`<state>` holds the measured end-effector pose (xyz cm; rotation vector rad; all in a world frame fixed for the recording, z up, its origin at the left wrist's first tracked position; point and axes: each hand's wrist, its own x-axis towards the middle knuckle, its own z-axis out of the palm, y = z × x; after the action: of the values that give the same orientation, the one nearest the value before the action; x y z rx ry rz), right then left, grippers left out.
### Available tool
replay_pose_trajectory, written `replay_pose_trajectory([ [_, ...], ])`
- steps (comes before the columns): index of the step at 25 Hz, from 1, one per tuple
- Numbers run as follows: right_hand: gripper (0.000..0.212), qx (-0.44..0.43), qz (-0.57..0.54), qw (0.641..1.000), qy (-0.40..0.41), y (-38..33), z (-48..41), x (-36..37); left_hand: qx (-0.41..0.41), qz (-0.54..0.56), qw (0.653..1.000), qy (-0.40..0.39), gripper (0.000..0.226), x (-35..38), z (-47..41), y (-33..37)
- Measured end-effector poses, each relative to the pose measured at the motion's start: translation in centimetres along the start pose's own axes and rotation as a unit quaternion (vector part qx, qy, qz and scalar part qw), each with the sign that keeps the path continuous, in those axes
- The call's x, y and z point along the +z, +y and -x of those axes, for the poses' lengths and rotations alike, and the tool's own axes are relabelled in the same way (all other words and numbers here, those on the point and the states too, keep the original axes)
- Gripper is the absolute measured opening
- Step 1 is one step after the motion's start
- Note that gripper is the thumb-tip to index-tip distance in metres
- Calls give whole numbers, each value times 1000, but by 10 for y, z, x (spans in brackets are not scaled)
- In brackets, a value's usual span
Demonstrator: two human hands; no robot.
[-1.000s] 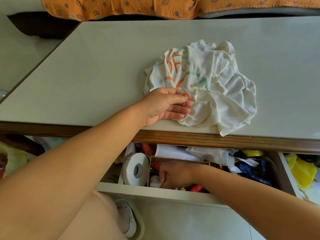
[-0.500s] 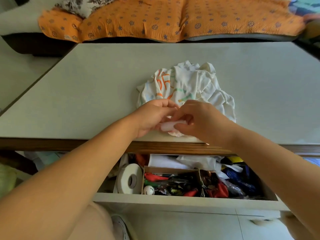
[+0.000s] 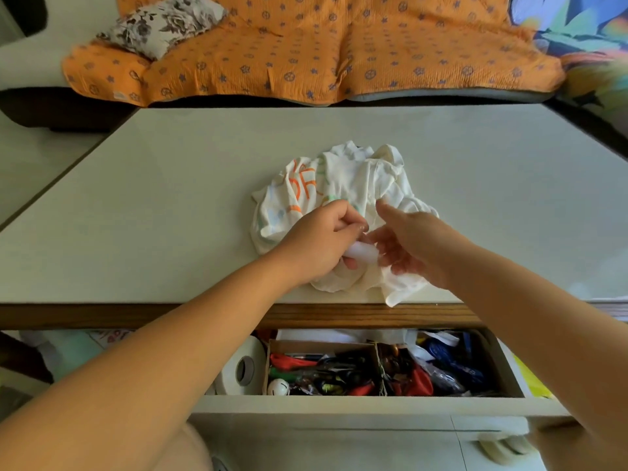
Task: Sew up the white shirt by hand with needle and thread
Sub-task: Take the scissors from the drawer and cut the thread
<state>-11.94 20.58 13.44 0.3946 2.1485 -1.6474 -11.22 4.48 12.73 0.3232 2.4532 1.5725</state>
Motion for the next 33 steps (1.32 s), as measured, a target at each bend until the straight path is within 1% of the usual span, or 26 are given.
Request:
replay_pose_trajectory([
  [2,55,38,-90,990,-101,3,-3,-1,6,-14,999,-32,10,-3,-1,4],
  [3,48,41,-149,979,-133,2,-4,-2,-2,-26,998,-59,9,-5,-1,4],
  [4,37,37,-197,969,-146,0,-5,-4,-18,-37,995,-89,8,-7,-1,4],
  [5,29,34,-229,962,-142,-3,-6,-9,-37,-47,992,-115,7,-10,-1,1],
  [7,23,34,-270,955,-119,-9,-13,-19,-74,-63,984,-147,7,-17,-3,-5],
  [15,27,-12,-372,927,-37,-23,-31,-65,-149,-105,969,-164,7,-50,-15,-23],
  [17,29,-18,-375,927,-20,-22,-36,-70,-168,-108,966,-162,8,-56,-16,-26],
  [19,28,-32,-341,939,2,-17,-38,-69,-183,-105,966,-151,9,-61,-17,-29],
  [21,24,-79,-260,961,54,-16,-36,-67,-187,-91,970,-124,8,-64,-17,-30],
  [23,19,-153,-146,972,101,-19,-25,-64,-181,-13,981,-73,14,-67,-19,-29],
  [24,18,-187,-85,974,96,-21,-16,-61,-177,50,982,-48,17,-68,-19,-27],
  [25,16,-211,-20,975,69,-24,-7,-56,-170,110,979,-29,18,-68,-19,-24],
  [27,10,-224,110,968,3,-25,11,-39,-150,188,970,-14,20,-66,-17,-18],
  [29,4,-234,197,951,-29,-22,20,-22,-138,208,968,-19,30,-62,-15,-13],
  [31,8,-266,251,931,-21,-17,23,-12,-129,196,972,-19,40,-59,-13,-9],
  [33,12,-292,274,916,6,-15,25,-9,-120,175,977,-10,43,-58,-12,-7],
])
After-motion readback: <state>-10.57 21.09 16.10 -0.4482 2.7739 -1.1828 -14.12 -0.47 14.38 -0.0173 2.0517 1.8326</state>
